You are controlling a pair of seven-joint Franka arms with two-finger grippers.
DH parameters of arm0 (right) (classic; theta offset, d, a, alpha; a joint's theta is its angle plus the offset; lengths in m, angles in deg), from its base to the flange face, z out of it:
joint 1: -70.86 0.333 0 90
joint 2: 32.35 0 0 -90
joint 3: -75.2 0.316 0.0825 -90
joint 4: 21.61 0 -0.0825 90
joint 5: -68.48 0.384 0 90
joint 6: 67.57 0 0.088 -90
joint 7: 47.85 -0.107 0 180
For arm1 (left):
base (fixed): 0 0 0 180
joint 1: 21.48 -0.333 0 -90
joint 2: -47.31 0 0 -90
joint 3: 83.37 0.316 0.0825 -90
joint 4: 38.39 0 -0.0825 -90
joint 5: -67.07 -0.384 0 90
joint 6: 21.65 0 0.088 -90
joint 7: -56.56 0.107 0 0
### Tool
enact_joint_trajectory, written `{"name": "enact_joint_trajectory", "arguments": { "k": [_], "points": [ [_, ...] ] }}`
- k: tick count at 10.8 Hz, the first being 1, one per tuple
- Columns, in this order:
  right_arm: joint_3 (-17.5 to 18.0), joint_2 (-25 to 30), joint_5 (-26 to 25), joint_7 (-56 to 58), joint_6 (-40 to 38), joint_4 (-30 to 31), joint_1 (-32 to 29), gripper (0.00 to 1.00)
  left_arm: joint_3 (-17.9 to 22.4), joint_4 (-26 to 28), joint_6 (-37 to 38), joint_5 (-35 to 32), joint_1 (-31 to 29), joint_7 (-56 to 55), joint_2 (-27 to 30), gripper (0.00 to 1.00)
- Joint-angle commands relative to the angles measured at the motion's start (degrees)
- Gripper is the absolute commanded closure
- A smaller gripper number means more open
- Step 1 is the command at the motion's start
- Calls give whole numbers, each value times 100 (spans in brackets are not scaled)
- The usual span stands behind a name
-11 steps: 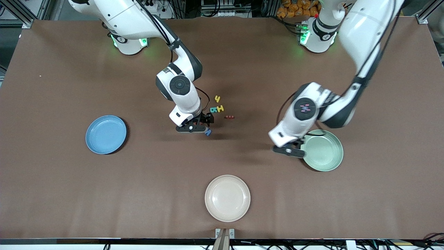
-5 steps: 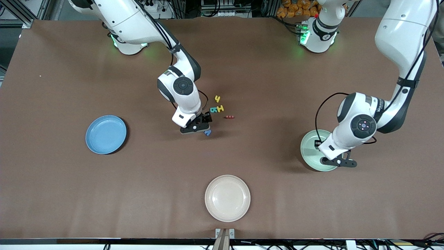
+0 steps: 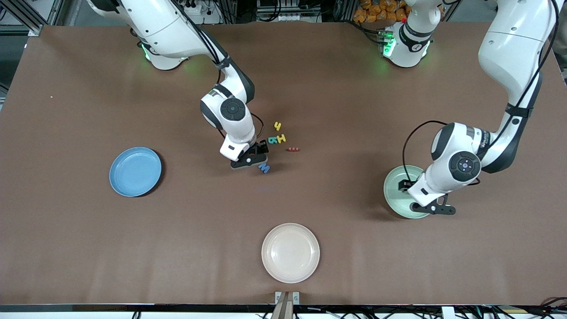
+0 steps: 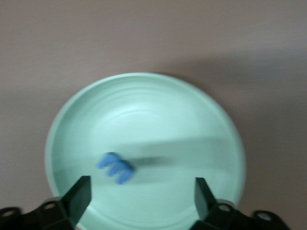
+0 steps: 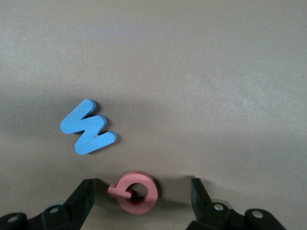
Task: Sort uppercase to blue plate, lowercase to green plate
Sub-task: 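Grasp the pink w with the left gripper while the right gripper lifts the q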
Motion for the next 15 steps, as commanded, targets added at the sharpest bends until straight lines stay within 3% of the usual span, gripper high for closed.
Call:
{"name": "enact_joint_trajectory", "arguments": {
  "k": [1, 3, 4, 6, 10, 15],
  "points": [
    [67, 29, -55, -15, 48, 78, 3, 18, -199, 73, 31, 476, 354, -858, 227, 0],
    [67, 20, -46, -15, 47, 78, 3, 35, -601, 91, 66, 513, 602, -2263, 175, 0],
    [67, 20, -46, -15, 47, 78, 3, 39, -751, 91, 66, 513, 802, -3009, 131, 0],
    [67, 20, -46, -6, 47, 78, 12, 48, -770, 82, 66, 504, 1172, -4146, 77, 0],
    [67, 11, -55, 38, 39, 78, 3, 61, -770, 82, 40, 460, 1726, -6649, -10, 0],
    [67, 38, -55, 82, 30, 42, -49, 63, -762, 65, -188, 416, 2219, -9157, -282, 0]
  ]
}}
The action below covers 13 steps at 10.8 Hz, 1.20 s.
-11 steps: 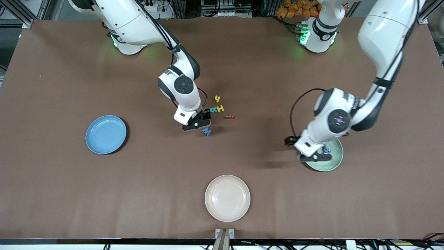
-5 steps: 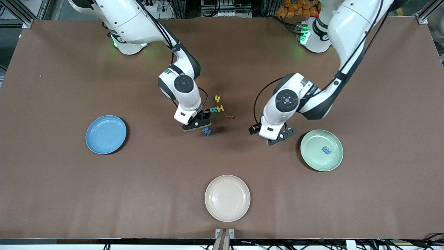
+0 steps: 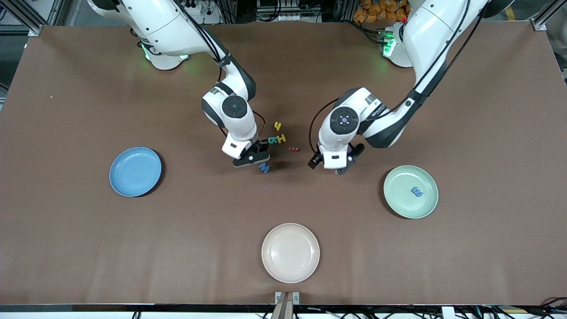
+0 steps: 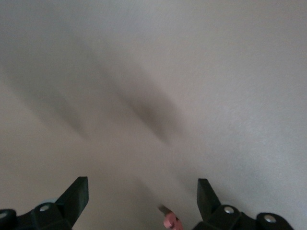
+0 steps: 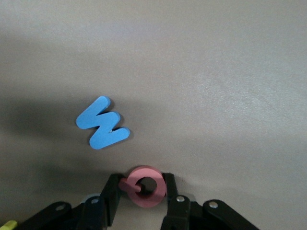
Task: Sort uppercase to blue plate, lowercase to green plate
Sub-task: 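Grasp the pink w with the left gripper while the right gripper lifts the q, then place the pink w on the green plate while the right gripper drops q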
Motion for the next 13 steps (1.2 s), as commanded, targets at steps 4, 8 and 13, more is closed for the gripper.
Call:
{"name": "enact_joint_trajectory", "arguments": {
  "k": [4, 8, 13],
  "points": [
    [28, 176, -46, 936, -540, -58, -508, 64, 27, -12, -387, -33, 378, -1582, -268, 0],
    [19, 422, 190, 2516, -1130, -129, -1289, 64, 27, -30, -799, -331, 633, -2276, -540, 0],
    [-331, 818, 226, 4775, -2060, -137, -2283, 64, 27, -100, -950, -586, 713, -2392, -751, 15]
  ]
}}
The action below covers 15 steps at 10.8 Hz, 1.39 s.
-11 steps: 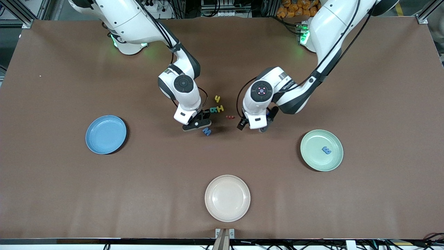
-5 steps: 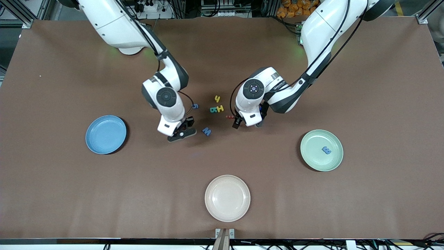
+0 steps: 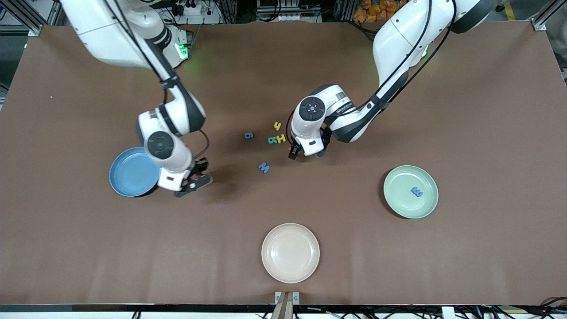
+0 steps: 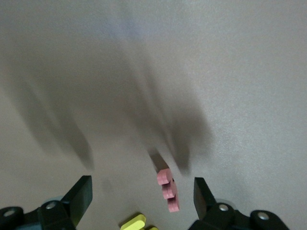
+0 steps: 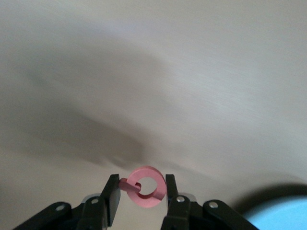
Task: Sort uppercase to blue plate, lowercase to green plate
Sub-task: 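Place the pink w on the green plate while the right gripper drops q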
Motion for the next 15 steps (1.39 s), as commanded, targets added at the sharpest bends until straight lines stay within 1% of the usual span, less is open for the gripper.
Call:
{"name": "enact_joint_trajectory", "arguments": {
  "k": [1, 2, 3, 4, 5, 6, 7, 8, 9, 10, 11, 12, 13, 15],
  "points": [
    [-280, 280, 185, 1044, -344, 100, -256, 64, 7, -87, -46, -331, 25, -181, -115, 21],
    [-534, 254, 404, 1545, -362, 118, -266, 64, 7, -96, -46, -341, 68, -181, -124, 30],
    [-746, 219, 771, 2046, -415, 161, -292, 64, 7, -96, -46, -358, 77, -181, -133, 40],
    [-835, 158, 1088, 2355, -485, 231, -336, 63, 7, -105, -46, -367, 86, -181, -168, 46],
    [-862, 149, 1326, 2376, -494, 336, -336, 59, 7, -113, -46, -385, 86, -173, -211, 50],
    [-862, 149, 1398, 2376, -503, 381, -336, 52, 7, -140, -46, -489, 69, -172, -212, 63],
    [-862, 140, 1408, 2367, -529, 399, -336, 33, 7, -140, -46, -508, 60, -129, -212, 83],
    [-862, 140, 1408, 2359, -538, 390, -336, 25, 7, -140, -46, -621, 25, -94, -186, 100],
    [-862, 140, 1416, 2341, -538, 373, -327, 8, 7, -140, -29, -744, -36, -50, -159, 100],
    [-853, 140, 1425, 2323, -538, 355, -327, 8, 7, -140, 6, -797, -141, 72, -116, 100],
    [-853, 140, 1608, 2306, -547, 355, -301, 8, 7, -122, 32, -859, -273, 265, -28, 100],
    [-845, 140, 1932, 2254, -617, 338, -257, 9, -1, -114, 154, -859, -474, 598, 86, 100],
    [-827, 140, 2118, 1983, -644, 285, -109, 9, -10, -96, 391, -859, -703, 1123, 235, 100],
    [-827, 140, 2120, 914, -583, 162, 435, 9, -19, -35, 830, -851, -1317, 2379, 490, 100]
  ]
}}
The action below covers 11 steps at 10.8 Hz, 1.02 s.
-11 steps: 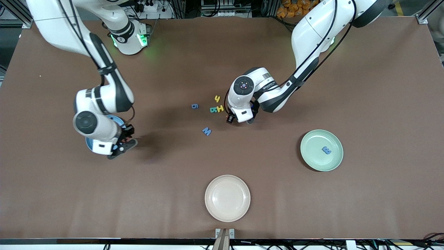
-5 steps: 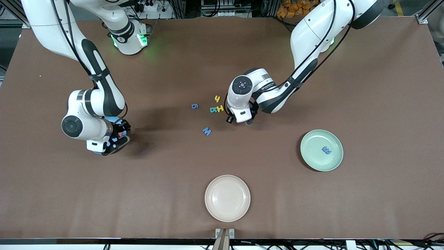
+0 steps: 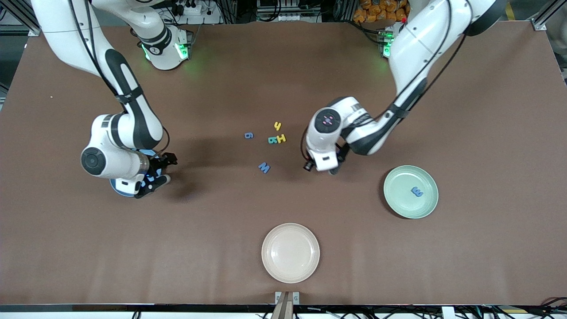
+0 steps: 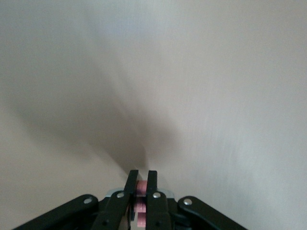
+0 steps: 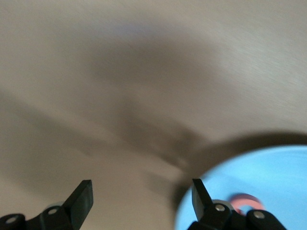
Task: Sort uppercase to blue plate, lowercase to green plate
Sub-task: 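Place the pink w on the green plate while the right gripper drops q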
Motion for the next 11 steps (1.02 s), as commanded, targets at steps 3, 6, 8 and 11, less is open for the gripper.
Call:
{"name": "enact_joint_trajectory", "arguments": {
  "k": [3, 6, 8, 11],
  "points": [
    [-3, 11, 74, -2092, 398, -283, 1149, 9, -55, 334, 636, 6, -1496, 2930, 681, 100],
    [-3, -374, 56, -3262, 928, -755, 1765, 9, -55, 360, 689, 24, -2350, 4839, 708, 100],
    [-3, -708, 65, -4544, 910, -1300, 1985, 10, 102, 422, 698, 15, -2589, 5876, 665, 80],
    [5, -867, 65, -6117, 1093, -1443, 2144, 11, 279, 369, 811, 33, -2616, 6786, 831, 0]
  ]
}}
